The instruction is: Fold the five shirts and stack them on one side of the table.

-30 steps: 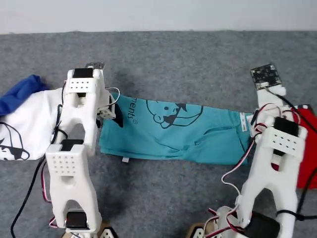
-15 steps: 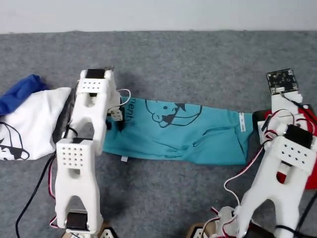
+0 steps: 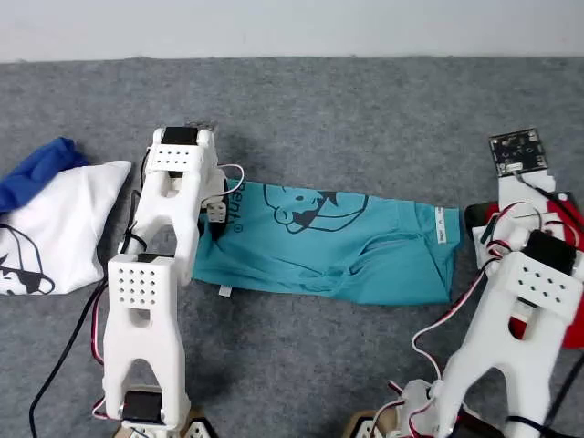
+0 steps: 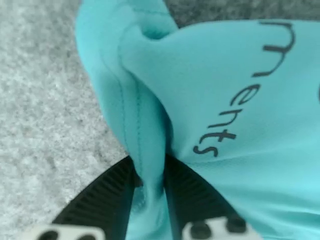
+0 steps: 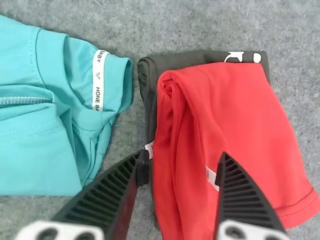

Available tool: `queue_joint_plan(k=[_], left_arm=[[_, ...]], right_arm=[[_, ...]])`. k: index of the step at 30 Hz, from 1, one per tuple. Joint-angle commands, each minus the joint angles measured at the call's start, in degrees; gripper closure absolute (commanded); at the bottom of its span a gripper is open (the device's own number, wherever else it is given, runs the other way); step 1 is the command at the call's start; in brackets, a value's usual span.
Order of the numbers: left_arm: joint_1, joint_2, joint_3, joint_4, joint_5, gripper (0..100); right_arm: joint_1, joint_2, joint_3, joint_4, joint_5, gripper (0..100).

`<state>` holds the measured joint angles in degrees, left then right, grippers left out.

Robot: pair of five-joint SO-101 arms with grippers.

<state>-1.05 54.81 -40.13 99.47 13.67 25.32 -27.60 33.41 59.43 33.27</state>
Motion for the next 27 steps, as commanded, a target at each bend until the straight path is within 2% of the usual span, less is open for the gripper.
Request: queue_joint_plan(k=[1, 6, 11, 21, 27], left_arm=[[-6.59, -4.13, 0.04, 0.97, -1.76, 99], [-11.16, -11.34, 0.31, 0.97, -1.93, 99], [-11.34, -12.92, 0.40, 0.97, -2.02, 99], [3.69, -13.45, 0.40, 1.14, -1.93, 99], [13.27, -18.99, 0.40, 1.14, -3.96, 99]], right_arm=[[0.48, -1.89, -2.20, 0.22, -0.62, 77.2], [0.22, -2.15, 0.44, -0.31, -0.44, 77.2], [0.22, -2.33, 1.93, -0.31, -0.44, 77.2], [0.48, -2.33, 1.93, -0.13, -0.62, 77.2], [0.31, -2.33, 3.16, 0.13, -0.70, 77.2]])
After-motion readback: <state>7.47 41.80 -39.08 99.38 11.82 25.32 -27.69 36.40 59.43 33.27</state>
